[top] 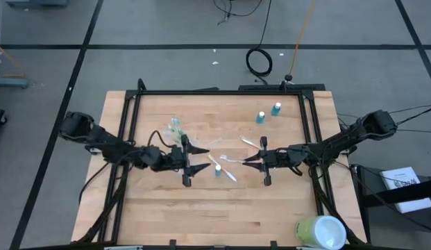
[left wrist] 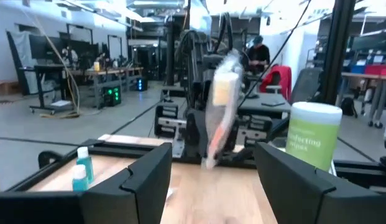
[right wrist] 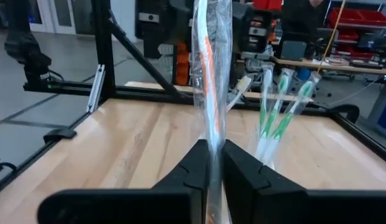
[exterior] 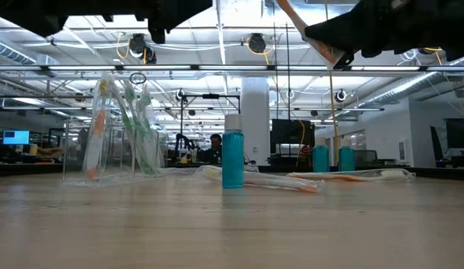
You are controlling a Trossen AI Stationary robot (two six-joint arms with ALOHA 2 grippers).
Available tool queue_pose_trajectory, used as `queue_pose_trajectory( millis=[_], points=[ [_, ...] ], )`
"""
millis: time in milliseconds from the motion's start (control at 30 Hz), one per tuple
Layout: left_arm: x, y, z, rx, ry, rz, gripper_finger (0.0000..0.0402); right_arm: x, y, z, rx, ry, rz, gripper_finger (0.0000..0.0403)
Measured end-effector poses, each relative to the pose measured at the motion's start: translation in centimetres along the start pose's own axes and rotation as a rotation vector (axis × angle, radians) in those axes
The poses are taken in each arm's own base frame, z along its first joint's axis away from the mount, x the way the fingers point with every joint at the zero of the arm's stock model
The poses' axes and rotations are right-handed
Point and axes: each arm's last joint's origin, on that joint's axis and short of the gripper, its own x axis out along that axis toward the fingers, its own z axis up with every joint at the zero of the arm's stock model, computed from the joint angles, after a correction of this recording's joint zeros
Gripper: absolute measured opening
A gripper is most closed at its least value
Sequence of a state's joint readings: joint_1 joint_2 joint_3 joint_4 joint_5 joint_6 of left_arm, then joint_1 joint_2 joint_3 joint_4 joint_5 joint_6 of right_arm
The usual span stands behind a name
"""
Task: Pick & Place toothbrushing station
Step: Put the orange toothbrush into the bottom section of the transparent organizer
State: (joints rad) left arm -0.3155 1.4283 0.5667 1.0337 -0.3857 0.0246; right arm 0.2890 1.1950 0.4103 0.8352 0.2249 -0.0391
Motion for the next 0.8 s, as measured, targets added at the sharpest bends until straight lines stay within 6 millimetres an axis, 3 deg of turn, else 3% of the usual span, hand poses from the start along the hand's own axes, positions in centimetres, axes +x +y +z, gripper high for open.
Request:
queue_pose_trajectory(
  millis=[800],
  points=[
    [0.31,0.23,0.31,0.022,-0.061,-0.147,0.0237,0.16,0.18,-0.02,-0.005,-0.016,0.047,0.0023]
  ],
)
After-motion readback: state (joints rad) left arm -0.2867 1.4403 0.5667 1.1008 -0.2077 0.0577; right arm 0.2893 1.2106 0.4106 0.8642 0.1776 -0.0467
